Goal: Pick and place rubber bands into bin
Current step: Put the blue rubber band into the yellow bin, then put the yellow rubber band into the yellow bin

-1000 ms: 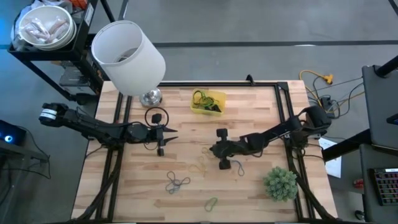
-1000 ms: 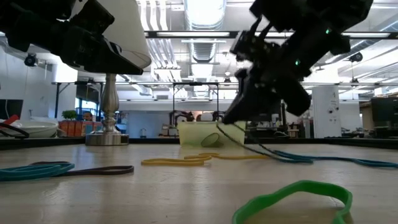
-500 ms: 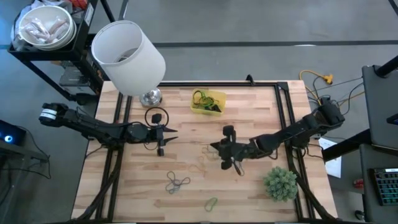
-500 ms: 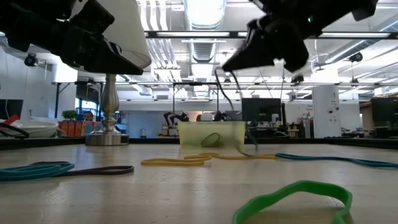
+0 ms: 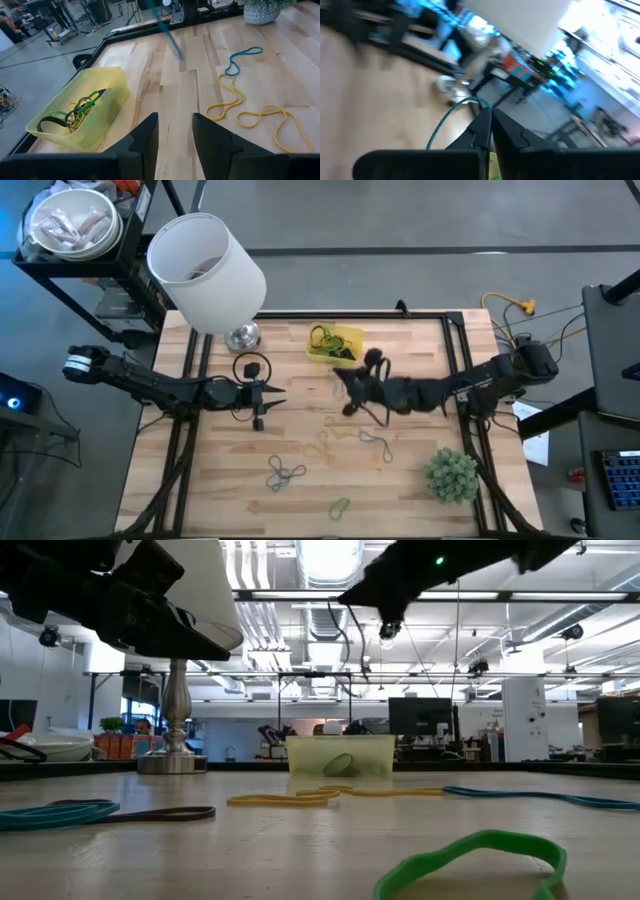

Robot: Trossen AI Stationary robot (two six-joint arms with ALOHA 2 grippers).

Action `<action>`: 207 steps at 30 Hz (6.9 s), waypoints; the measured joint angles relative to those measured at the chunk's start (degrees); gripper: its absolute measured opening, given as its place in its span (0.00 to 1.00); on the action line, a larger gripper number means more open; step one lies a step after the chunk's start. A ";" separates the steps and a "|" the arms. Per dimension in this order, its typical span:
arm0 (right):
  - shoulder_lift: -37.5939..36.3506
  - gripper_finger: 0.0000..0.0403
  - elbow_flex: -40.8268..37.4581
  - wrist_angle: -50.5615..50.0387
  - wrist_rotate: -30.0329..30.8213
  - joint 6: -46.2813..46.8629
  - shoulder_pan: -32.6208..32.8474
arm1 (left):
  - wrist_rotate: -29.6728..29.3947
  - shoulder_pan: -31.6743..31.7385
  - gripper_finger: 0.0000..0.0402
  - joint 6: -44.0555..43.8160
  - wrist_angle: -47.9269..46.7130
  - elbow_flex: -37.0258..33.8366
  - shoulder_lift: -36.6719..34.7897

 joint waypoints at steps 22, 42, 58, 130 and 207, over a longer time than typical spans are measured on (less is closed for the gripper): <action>0.09 0.02 0.00 -4.56 -16.99 19.98 -27.73 | 0.00 0.02 0.26 0.02 0.24 -0.02 0.00; 9.49 0.02 1.75 -6.31 -18.33 26.80 -31.33 | -0.66 0.13 0.26 2.32 5.45 -0.07 5.77; 12.31 0.08 8.78 -21.63 -24.81 30.45 -32.04 | -0.94 0.13 0.26 3.50 7.72 0.00 7.39; 8.37 0.15 6.29 -50.22 -30.03 40.40 1.95 | 15.72 -8.63 0.26 -4.46 1.41 25.09 47.59; 8.35 0.15 6.29 -49.14 -30.07 40.31 1.92 | 11.61 -8.25 0.00 -3.85 -2.19 28.68 49.72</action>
